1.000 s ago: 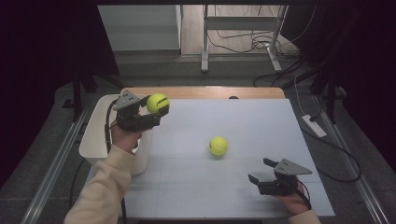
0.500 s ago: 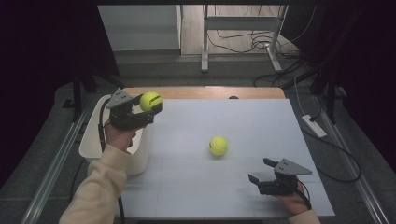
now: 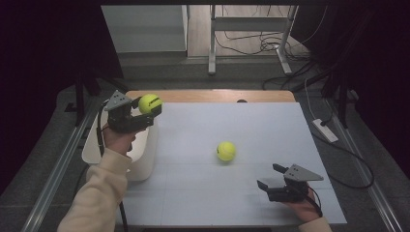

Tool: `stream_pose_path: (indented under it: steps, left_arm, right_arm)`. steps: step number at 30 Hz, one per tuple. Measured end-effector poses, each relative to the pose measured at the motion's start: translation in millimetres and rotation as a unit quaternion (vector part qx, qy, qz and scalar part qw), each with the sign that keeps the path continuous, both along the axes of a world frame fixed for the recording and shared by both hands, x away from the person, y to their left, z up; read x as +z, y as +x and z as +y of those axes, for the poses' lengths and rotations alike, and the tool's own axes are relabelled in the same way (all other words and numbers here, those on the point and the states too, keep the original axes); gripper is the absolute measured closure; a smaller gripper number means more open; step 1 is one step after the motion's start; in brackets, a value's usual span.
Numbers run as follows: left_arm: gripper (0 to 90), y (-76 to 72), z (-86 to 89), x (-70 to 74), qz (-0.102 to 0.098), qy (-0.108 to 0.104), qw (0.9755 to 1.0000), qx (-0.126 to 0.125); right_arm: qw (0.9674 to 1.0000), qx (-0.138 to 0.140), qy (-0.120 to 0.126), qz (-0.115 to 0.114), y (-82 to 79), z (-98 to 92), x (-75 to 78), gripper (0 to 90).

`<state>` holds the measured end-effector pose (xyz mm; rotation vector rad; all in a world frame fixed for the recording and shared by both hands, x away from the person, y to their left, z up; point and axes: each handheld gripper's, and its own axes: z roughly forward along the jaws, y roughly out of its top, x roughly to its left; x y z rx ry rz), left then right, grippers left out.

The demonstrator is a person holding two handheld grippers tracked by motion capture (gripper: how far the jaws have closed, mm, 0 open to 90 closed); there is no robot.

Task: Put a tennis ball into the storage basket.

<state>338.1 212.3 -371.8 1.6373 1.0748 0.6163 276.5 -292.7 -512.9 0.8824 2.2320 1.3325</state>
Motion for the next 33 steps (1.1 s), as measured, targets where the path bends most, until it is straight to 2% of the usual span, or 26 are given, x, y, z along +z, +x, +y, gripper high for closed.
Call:
stream_pose_path:
  steps: [9,14,33]
  left_arm:
    - [26.9,2.8,9.9,-2.1,0.005,0.000,0.9999,0.015]
    - [27.0,5.9,20.0,-3.5,0.010,-0.006,0.9995,0.029]
    - [27.0,15.5,43.7,-13.0,0.029,-0.008,0.9970,0.072]
  right_arm:
    - [1.0000,0.000,-0.001,-0.001,-0.3,0.4,0.1,12.7]
    - [1.0000,0.000,0.000,0.000,-0.1,0.0,0.0,12.7]
    - [1.0000,0.000,0.000,0.000,-0.1,0.1,0.0,12.7]
